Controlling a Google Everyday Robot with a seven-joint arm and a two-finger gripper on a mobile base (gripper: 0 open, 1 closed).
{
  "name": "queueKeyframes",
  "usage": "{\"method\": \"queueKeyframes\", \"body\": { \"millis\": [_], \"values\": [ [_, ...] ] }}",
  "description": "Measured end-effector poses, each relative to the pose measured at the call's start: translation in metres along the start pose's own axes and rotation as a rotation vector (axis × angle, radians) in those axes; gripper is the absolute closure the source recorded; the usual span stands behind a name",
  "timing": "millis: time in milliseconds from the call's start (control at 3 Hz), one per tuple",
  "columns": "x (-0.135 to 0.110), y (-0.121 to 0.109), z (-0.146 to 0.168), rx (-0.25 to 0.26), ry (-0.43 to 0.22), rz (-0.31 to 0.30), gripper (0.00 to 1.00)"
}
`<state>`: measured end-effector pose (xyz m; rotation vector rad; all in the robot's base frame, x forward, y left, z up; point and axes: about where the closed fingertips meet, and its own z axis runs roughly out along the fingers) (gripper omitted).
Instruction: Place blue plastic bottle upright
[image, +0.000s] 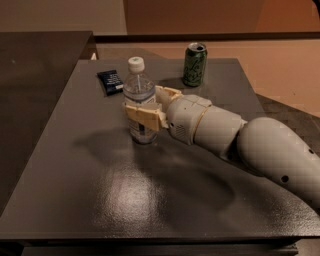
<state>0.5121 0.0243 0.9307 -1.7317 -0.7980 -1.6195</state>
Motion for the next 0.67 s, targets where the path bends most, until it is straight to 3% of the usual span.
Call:
{"method": "queueKeyframes", "body": {
  "millis": [333,667],
  "values": [
    [0.0004,-0.0014,0.001,0.003,0.0,0.004,0.0],
    [0.0005,-0.0014,0.001,0.003,0.0,0.005,0.0]
  ]
}}
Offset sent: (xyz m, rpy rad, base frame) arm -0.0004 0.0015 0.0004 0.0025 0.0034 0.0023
